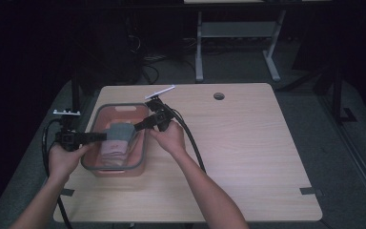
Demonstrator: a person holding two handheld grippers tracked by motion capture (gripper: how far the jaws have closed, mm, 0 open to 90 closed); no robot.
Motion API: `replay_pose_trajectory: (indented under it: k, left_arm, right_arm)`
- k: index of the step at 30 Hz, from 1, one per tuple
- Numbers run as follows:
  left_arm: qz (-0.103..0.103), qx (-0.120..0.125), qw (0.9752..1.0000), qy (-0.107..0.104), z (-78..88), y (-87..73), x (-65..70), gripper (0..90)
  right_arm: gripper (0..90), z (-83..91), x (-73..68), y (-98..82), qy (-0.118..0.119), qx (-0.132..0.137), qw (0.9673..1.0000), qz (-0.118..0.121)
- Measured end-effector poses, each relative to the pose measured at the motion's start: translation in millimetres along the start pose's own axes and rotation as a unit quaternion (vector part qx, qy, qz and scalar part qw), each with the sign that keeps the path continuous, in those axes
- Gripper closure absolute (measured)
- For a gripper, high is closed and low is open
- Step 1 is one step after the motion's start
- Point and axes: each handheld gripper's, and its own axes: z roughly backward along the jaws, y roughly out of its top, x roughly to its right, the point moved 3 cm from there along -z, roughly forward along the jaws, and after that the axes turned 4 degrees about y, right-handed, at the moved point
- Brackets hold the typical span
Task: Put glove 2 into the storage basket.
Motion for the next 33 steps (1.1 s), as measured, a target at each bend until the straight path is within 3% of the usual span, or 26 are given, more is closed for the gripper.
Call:
replay_pose_trajectory:
  k: [8,16,33]
  left_arm:
    - [-0.001,0.01,0.9996,-0.026,3.0,7.8,9.6,51.7]
    - [-0.014,0.027,0.9989,-0.036,4.3,15.1,25.3,49.2]
    - [-0.022,0.023,0.9973,-0.066,-6.7,20.6,51.3,45.2]
  right_arm:
    - [62.1,18.4,7.6,-3.7,0.009,0.013,0.9999,-0.004]
    - [59.6,38.0,13.1,-10.7,0.01,0.033,0.9993,-0.011]
    - [53.8,68.1,28.6,-28.5,0.008,0.042,0.9987,-0.026]
